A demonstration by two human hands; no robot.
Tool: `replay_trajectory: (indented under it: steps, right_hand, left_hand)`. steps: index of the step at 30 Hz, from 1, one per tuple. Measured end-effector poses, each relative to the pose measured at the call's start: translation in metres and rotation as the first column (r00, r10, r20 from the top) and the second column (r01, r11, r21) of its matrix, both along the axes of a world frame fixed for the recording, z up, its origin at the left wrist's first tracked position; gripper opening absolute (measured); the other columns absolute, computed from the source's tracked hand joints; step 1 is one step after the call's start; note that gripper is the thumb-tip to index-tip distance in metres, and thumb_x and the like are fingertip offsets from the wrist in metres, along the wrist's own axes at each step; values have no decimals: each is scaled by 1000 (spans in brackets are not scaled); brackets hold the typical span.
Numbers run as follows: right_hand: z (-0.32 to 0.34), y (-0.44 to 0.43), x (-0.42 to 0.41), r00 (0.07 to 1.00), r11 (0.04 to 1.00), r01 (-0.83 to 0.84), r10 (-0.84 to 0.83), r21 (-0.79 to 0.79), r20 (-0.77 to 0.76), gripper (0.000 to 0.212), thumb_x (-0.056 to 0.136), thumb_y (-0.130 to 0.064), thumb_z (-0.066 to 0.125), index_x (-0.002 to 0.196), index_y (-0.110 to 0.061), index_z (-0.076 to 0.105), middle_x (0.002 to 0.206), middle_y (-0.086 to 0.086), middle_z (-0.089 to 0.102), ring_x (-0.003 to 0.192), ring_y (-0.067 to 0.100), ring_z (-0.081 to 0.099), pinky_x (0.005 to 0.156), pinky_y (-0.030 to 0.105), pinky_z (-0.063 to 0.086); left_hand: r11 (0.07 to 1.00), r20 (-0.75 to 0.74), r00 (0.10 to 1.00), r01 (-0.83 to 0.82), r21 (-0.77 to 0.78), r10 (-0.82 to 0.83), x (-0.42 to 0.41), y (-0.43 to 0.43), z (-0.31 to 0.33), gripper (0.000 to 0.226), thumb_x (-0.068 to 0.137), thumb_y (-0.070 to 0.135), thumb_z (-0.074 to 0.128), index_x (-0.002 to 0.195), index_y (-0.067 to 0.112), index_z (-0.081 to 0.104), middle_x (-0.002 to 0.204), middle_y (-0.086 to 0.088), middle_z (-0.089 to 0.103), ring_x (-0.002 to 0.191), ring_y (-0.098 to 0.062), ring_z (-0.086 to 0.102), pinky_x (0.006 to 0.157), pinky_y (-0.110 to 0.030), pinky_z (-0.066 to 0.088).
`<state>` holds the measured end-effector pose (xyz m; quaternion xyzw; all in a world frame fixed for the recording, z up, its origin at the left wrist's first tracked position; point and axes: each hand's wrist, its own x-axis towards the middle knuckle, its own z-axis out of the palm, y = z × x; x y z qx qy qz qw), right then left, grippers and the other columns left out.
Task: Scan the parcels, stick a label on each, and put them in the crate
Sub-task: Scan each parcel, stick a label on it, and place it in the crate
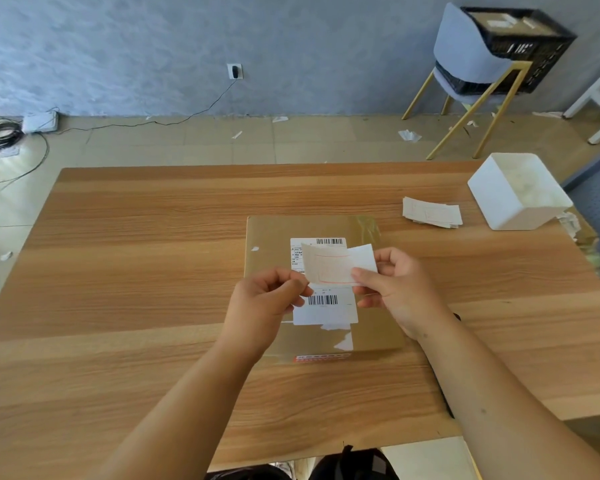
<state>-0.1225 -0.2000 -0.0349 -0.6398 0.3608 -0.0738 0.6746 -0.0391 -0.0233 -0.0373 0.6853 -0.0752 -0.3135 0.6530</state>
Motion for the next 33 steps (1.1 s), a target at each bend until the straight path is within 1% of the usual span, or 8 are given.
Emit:
replay_trajectory:
  steps: [4,7,11,15,19,23,29,33]
  right_hand:
    - [-2,5,-2,975,928,27,-106,-371,-196,45,78,-31,76,110,-22,46,97,-9,61,71,11,63,66,28,48]
    - [2,13,-4,993,766,11,-86,-643,-85,30,80,-31,74,102,-32,54,98,-15,52,83,0,50,69,16,37]
    - [10,25,1,962,815,-250,270,-523,-40,9,86,-24,68,90,-32,69,92,-17,62,79,-6,54,67,6,37]
    - [12,29,4,901,819,-414,431,-397,-50,9,87,-28,66,90,-30,74,89,-15,69,87,3,61,81,26,47]
    - [15,26,1,900,837,-407,435,-365,-5,9,85,-28,68,81,-31,75,87,-13,71,88,9,63,84,34,48]
    - [12,27,-1,914,852,-383,406,-357,-11,14,90,-25,63,81,-23,74,81,-11,70,83,6,63,81,29,50]
    - [4,26,-1,983,916,-179,183,-358,-21,19,94,-25,54,79,-21,64,67,-8,63,63,3,55,57,13,43]
    - [1,14,-1,999,952,9,-22,-305,-42,20,93,-25,52,80,-15,64,76,2,69,70,15,60,58,26,44]
  left_hand:
    - [1000,24,1000,-12,8,12,1,0,0,25,84,13,63,64,25,71,70,5,71,58,-2,58,61,-18,45]
    - [1000,64,998,-10,30,8,1,0,0,19,83,12,63,68,22,69,70,5,71,57,0,58,58,-13,46]
    - [998,122,992,28,51,-34,-2,-2,1,18,83,13,63,69,22,69,69,4,71,59,-1,59,57,-13,46]
    - [994,160,983,82,66,-92,-3,-4,2,15,82,19,63,70,25,70,73,-2,71,64,-6,60,64,-22,49]
    - [987,177,973,141,70,-152,-2,-1,2,14,83,19,64,72,25,71,73,2,71,65,-4,61,65,-21,51]
    - [985,182,969,162,59,-170,-2,-3,2,16,83,16,64,70,24,70,73,0,71,64,-3,61,64,-16,50]
    - [989,126,981,142,44,-147,-2,-8,3,23,82,10,62,65,24,67,69,3,70,62,-3,61,60,-13,47]
    - [994,49,994,95,48,-97,3,-11,2,26,79,10,56,58,24,63,65,2,67,59,-4,57,60,-21,45]
